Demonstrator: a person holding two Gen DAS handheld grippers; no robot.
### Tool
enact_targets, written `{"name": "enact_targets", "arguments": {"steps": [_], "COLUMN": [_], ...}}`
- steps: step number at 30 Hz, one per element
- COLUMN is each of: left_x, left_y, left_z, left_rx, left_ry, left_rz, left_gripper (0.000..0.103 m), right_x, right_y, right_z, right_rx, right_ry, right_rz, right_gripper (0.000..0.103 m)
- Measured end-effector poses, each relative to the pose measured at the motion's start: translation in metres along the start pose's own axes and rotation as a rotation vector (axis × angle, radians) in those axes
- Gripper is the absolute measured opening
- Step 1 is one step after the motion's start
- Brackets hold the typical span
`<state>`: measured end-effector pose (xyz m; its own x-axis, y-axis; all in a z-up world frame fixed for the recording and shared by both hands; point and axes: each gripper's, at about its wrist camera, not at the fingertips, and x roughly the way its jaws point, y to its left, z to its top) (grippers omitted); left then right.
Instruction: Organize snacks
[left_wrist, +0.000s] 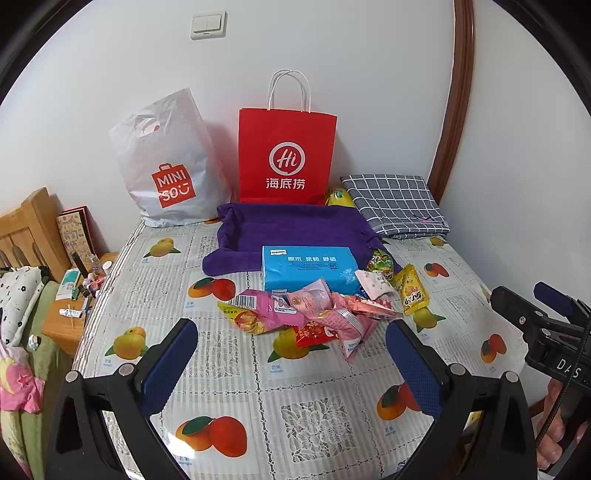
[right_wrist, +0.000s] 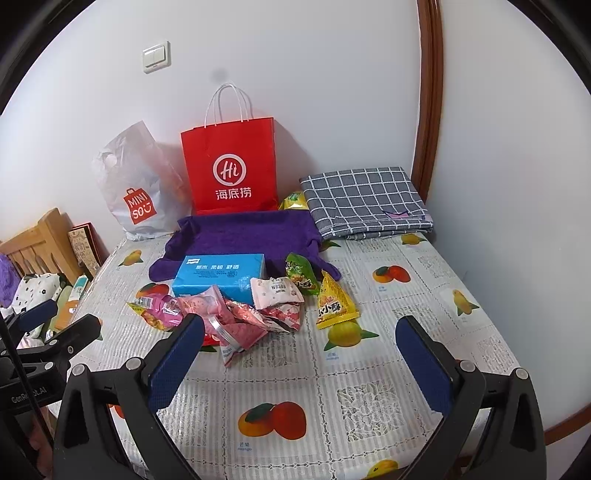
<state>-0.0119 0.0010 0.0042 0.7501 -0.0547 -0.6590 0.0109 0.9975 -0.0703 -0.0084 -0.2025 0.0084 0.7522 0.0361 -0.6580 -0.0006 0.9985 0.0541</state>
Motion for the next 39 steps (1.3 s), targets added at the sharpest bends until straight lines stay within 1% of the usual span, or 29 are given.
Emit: {"name": "enact_targets", "arguments": {"steps": [39], "left_x": [-0.004], "left_y": [0.0], "left_z": [0.0], "left_rx": [-0.002], "left_ry": [-0.01], "left_rz": [-0.009], "left_gripper": [0.103], "right_x": [-0.017], "right_y": [0.004], "right_z": [-0.001], "right_rx": [0.003], "right_ry": [-0.04], "right_rz": [0.014], "right_gripper": [0.102]}}
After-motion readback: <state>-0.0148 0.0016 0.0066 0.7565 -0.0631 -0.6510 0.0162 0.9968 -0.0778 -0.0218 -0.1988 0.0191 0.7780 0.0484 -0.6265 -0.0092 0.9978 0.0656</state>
